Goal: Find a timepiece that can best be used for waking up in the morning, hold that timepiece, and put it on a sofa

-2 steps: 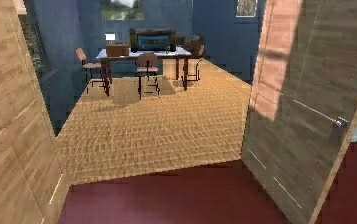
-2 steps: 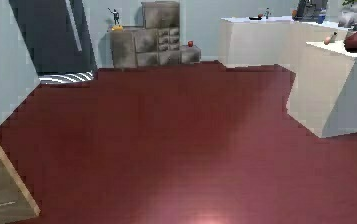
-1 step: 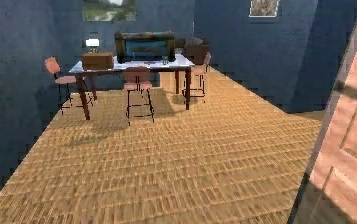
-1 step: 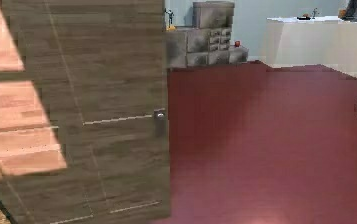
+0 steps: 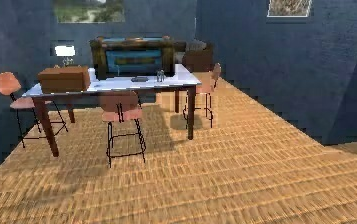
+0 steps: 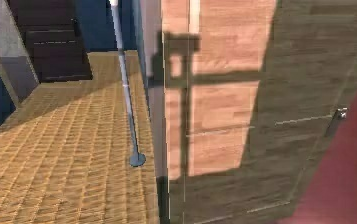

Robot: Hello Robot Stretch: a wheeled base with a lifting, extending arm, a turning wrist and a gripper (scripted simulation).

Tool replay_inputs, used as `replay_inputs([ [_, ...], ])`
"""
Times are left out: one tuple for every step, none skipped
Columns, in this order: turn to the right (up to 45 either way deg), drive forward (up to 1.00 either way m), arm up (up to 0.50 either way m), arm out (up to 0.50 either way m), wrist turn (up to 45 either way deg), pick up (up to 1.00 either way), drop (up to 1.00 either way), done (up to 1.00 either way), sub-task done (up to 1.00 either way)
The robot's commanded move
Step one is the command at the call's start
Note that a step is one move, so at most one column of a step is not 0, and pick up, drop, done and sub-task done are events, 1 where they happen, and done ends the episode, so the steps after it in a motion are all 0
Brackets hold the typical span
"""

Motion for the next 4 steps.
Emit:
replay_inputs([
  [42.0,0.0,0.0,0.0,0.0,0.0,0.0,0.0,0.0],
  [0.0,0.6,0.0,0.0,0.0,0.0,0.0,0.0,0.0],
  [18.0,0.0,0.0,0.0,0.0,0.0,0.0,0.0,0.0],
  [0.0,1.0,0.0,0.0,0.0,0.0,0.0,0.0,0.0],
])
